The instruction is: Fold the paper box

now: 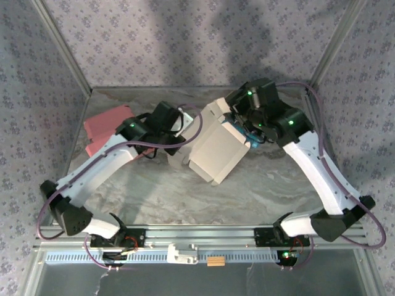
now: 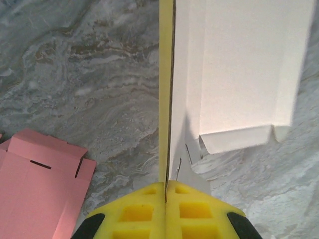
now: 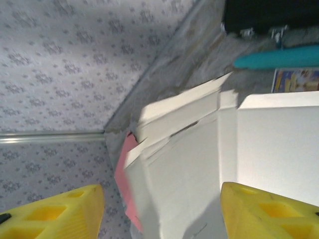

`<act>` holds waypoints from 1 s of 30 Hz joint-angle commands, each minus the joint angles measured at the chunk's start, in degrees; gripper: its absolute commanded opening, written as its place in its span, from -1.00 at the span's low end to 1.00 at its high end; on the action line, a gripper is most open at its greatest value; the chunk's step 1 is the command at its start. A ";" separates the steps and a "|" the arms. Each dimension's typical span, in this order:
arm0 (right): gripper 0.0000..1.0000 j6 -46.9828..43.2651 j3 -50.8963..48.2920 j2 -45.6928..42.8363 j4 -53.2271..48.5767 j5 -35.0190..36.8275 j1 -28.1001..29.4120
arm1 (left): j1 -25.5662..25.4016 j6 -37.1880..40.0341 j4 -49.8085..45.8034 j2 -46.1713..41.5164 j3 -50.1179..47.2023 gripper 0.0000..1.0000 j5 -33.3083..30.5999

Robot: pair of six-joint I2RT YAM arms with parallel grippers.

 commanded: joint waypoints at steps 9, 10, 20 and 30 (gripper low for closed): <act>0.13 10.69 2.59 11.33 2.06 -9.43 1.93 | 0.24 5.97 5.06 1.62 -0.47 -1.00 -2.10; 0.10 10.81 3.24 12.23 1.94 -10.14 1.99 | 0.24 6.18 5.13 1.81 -0.43 -1.00 -1.69; -0.26 9.33 8.56 18.05 -1.55 -11.82 2.43 | -0.44 7.21 4.46 3.74 1.76 -1.00 -1.99; -0.54 8.83 9.99 20.39 -4.65 -12.80 2.24 | -0.75 7.91 4.88 4.33 2.52 -1.00 -2.82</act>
